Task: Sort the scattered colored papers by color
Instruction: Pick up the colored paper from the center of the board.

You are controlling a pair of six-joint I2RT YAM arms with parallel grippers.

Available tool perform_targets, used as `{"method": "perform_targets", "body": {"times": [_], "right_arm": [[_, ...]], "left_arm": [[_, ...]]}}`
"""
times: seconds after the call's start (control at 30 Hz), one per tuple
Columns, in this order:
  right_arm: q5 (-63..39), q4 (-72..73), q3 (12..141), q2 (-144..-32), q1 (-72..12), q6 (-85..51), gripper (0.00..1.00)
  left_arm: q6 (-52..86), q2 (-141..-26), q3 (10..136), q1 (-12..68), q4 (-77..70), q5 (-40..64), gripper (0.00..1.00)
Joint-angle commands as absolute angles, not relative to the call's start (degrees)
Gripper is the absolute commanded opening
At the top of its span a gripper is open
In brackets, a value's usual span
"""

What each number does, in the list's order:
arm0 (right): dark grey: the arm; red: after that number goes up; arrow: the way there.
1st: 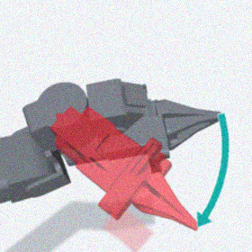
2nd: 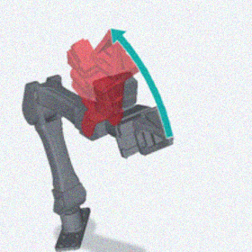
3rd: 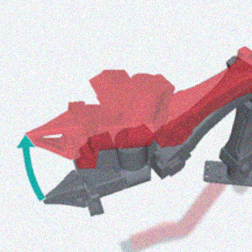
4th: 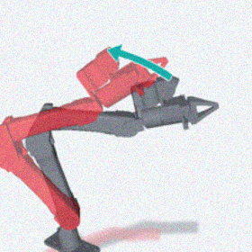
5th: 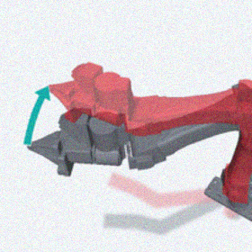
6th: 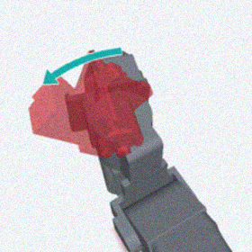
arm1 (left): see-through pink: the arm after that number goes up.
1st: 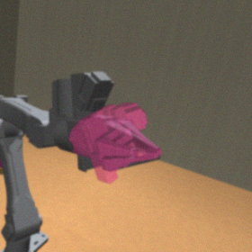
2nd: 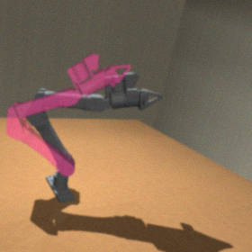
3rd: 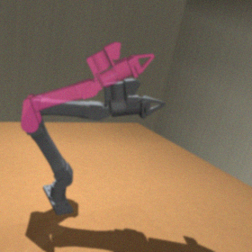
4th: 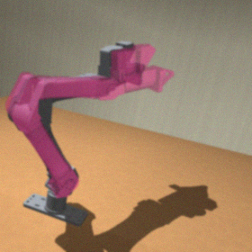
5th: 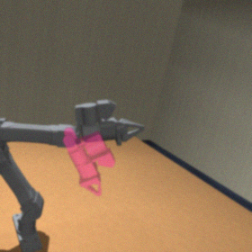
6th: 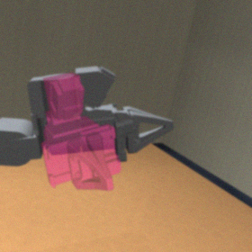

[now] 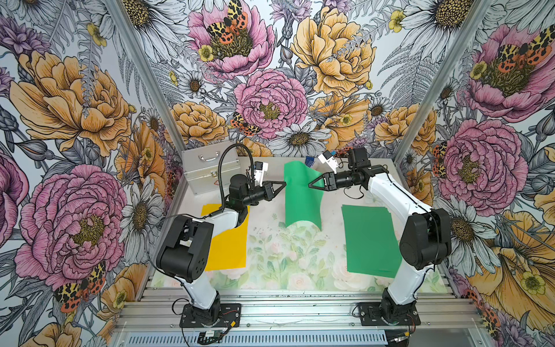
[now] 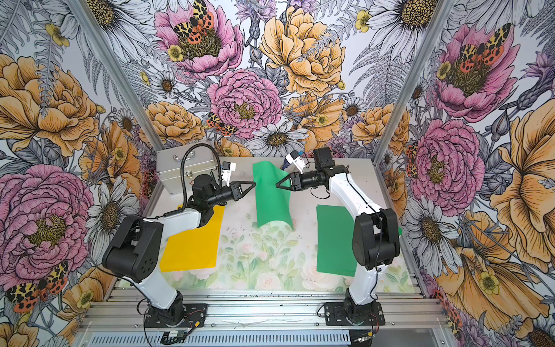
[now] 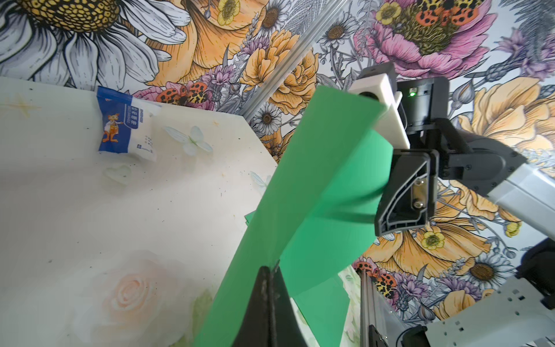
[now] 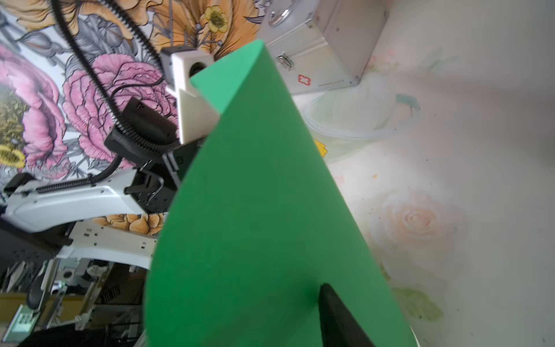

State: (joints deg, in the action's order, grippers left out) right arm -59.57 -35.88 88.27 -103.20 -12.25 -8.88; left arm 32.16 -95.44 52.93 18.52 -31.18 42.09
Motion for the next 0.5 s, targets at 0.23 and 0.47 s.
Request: {"method": "perform_targets", "body": {"times": [0.23, 0.47], "right_arm": [[-22.6, -36.9, 89.1, -103.9, -7.5, -18.3, 0.66], [-10.7, -37.2, 85.4, -101.1, -7.0, -20.8, 0.77]], "left_arm": [[19.0, -87.3, 60.5, 21.4, -2.5, 31.4, 0.0], [18.6, -84.9, 66.0, 23.5, 9.2, 24.4, 0.0]]}}
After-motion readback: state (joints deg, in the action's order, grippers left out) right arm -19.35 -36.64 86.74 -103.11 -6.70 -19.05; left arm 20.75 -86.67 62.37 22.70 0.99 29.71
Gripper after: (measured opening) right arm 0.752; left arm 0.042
